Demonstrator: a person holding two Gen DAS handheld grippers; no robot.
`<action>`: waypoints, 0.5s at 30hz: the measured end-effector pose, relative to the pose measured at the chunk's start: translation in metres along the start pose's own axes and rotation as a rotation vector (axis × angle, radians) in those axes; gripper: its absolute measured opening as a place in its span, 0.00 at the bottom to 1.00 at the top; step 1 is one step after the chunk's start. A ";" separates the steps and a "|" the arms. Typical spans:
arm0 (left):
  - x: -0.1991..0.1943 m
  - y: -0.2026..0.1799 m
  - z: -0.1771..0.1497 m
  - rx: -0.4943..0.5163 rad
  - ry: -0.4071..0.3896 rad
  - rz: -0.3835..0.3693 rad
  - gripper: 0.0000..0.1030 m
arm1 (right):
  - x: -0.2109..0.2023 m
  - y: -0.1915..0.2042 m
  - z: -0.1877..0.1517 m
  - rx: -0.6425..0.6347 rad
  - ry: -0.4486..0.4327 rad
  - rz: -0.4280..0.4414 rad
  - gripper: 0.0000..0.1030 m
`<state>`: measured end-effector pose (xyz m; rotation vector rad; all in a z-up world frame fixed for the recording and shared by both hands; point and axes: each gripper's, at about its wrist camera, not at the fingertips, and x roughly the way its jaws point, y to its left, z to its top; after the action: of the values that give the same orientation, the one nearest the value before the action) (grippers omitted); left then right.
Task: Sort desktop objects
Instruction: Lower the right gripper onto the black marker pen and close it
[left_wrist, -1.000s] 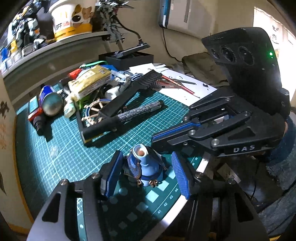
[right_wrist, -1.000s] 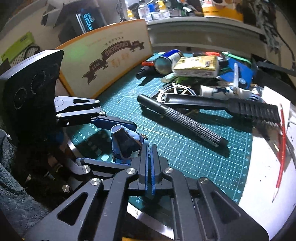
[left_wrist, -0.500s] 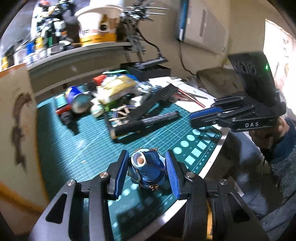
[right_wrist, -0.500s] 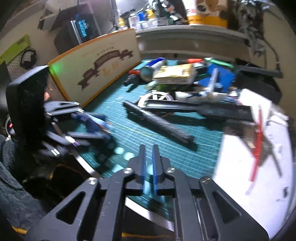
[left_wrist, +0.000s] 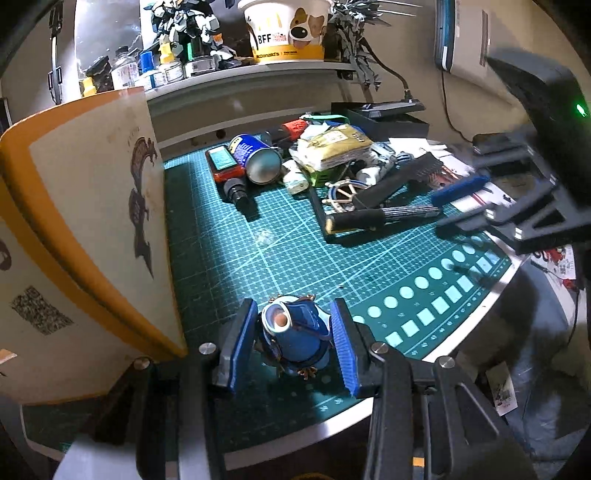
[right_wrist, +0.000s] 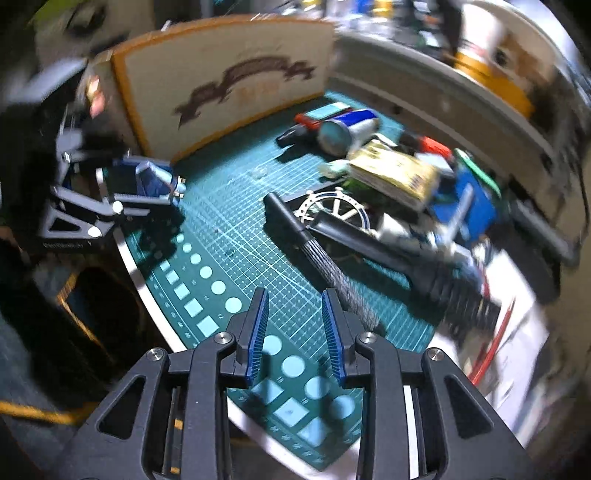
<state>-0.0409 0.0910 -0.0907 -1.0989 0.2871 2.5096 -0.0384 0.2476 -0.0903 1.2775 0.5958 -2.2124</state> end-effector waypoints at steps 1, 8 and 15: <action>0.000 -0.001 0.000 -0.001 -0.001 -0.003 0.39 | 0.002 0.000 0.006 -0.035 0.024 -0.005 0.27; 0.000 -0.005 -0.002 -0.014 0.005 -0.018 0.39 | 0.039 0.002 0.038 -0.262 0.270 -0.007 0.27; -0.001 0.001 0.000 -0.023 -0.006 -0.016 0.39 | 0.065 0.000 0.053 -0.353 0.402 0.045 0.28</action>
<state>-0.0405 0.0895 -0.0896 -1.0980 0.2470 2.5079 -0.1002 0.2024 -0.1229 1.5257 1.0447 -1.7191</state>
